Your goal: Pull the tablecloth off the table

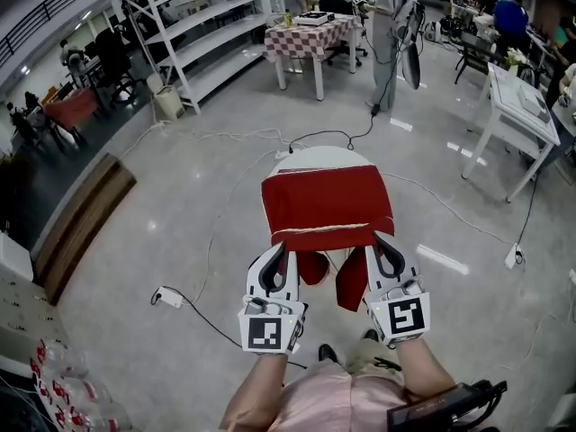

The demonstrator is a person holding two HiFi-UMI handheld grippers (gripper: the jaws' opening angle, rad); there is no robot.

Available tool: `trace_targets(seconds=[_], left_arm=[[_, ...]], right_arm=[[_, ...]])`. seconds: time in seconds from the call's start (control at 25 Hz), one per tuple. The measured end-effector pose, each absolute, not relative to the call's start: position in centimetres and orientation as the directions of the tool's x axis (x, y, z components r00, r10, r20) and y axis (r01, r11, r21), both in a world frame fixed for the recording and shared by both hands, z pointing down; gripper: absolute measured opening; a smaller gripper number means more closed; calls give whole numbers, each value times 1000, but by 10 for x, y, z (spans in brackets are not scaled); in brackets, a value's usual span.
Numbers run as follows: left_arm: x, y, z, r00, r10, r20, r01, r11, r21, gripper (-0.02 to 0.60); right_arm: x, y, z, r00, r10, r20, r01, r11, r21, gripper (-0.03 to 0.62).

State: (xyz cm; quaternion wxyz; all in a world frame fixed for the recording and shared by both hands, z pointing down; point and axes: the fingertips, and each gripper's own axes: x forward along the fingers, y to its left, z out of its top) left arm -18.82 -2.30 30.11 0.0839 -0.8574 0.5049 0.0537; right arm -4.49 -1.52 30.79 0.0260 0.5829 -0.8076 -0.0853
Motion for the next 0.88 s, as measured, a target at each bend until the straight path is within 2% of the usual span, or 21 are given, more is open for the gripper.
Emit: trace_targets(seconds=[0.44,0.88], left_arm=[[-180,-15,298,491,-852,-180,-871,-480,-105,37],[-162,40,296,496,-854,-159,-868,-484,-109,37]], right_arm=[[-38,-3,310,-317,-945,-76,-942,305,142,23],[-21,56,309,-320,-945,-68,-941,308,139,23]])
